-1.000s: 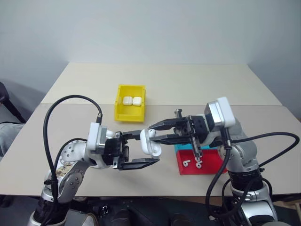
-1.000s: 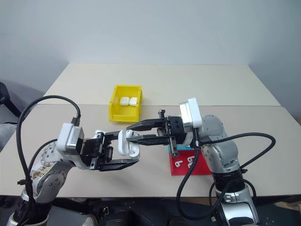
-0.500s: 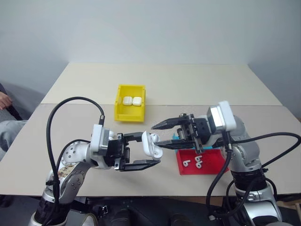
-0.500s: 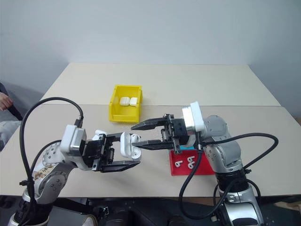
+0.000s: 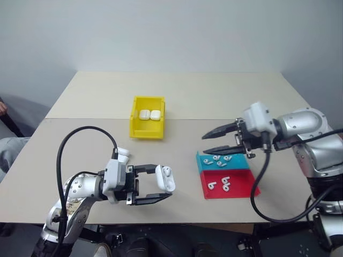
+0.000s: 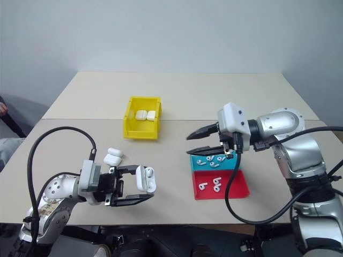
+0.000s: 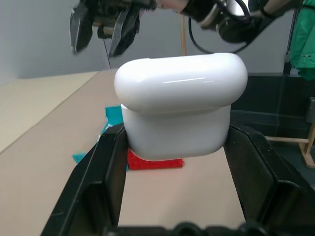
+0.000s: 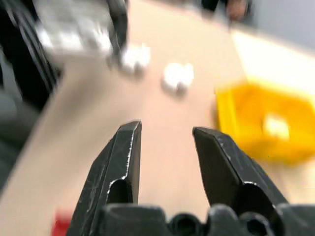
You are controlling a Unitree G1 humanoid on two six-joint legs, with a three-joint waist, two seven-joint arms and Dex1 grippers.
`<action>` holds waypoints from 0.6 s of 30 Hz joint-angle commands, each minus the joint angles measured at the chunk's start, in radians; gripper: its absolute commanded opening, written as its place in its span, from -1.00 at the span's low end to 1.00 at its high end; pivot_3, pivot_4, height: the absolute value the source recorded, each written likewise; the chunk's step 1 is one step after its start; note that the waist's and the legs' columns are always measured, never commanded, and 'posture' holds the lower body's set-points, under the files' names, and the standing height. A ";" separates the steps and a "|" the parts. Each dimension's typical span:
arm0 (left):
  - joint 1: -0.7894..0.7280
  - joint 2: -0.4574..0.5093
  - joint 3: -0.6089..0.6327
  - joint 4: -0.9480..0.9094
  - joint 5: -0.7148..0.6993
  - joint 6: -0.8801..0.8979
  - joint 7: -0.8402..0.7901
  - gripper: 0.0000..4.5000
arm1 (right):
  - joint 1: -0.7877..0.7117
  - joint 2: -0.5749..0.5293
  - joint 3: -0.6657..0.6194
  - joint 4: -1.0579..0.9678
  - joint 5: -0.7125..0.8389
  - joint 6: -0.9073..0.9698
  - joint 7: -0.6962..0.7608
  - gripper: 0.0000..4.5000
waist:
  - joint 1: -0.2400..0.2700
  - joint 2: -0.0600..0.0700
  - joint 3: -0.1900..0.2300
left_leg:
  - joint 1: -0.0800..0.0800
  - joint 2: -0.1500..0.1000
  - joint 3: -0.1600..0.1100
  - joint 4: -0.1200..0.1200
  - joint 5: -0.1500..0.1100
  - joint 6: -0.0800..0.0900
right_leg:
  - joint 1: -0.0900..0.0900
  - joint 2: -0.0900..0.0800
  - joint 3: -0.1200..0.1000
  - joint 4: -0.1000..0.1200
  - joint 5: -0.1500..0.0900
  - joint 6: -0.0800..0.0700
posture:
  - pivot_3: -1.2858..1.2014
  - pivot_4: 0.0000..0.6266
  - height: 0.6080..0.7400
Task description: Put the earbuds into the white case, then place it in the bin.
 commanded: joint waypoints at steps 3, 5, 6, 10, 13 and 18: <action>0.043 -0.001 0.004 -0.056 0.029 -0.049 0.030 0.21 | -0.138 -0.002 0.148 0.230 -0.250 -0.156 0.065 -0.07 | 0.001 0.000 0.000 | 0.000 0.000 0.001 -0.001 0.000 0.000 | -0.001 0.000 0.001 0.000 0.000 0.000 | 0.03 -0.52 1.00; 0.057 -0.005 -0.005 -0.067 0.038 -0.052 0.044 0.21 | -0.187 0.017 0.199 0.330 -0.333 -0.219 0.067 -0.07 | 0.002 0.000 0.000 | 0.000 0.000 0.002 -0.003 0.000 0.000 | -0.001 0.000 0.002 -0.002 0.000 0.000 | 0.03 -0.52 1.00; 0.061 -0.006 -0.008 -0.072 0.041 -0.052 0.049 0.21 | -0.207 0.025 0.215 0.372 -0.362 -0.239 0.069 -0.07 | 0.003 0.000 0.000 | 0.000 0.000 0.002 -0.003 0.000 0.000 | -0.001 0.000 0.002 -0.003 0.000 0.000 | 0.03 -0.52 1.00; 0.076 -0.006 -0.011 -0.084 0.050 -0.059 0.064 0.21 | -0.264 0.052 0.255 0.520 -0.446 -0.345 0.082 -0.07 | 0.005 0.000 0.000 | 0.000 0.000 0.002 -0.005 0.000 0.000 | -0.001 0.000 0.002 -0.005 0.000 0.000 | 0.03 -0.52 1.00; 0.088 -0.001 -0.008 -0.094 0.049 -0.058 0.070 0.21 | -0.289 0.063 0.268 0.598 -0.484 -0.429 0.103 -0.07 | 0.006 0.000 0.000 | 0.000 0.000 0.003 -0.006 0.000 0.000 | -0.001 0.000 0.001 -0.006 0.000 0.000 | 0.03 -0.52 1.00; 0.103 0.003 0.002 -0.105 0.045 -0.060 0.085 0.21 | -0.321 0.082 0.289 0.707 -0.537 -0.547 0.117 -0.07 | 0.005 0.000 0.000 | 0.000 0.000 0.003 -0.007 0.000 0.000 | -0.001 0.000 0.001 -0.007 0.000 0.000 | 0.03 -0.52 1.00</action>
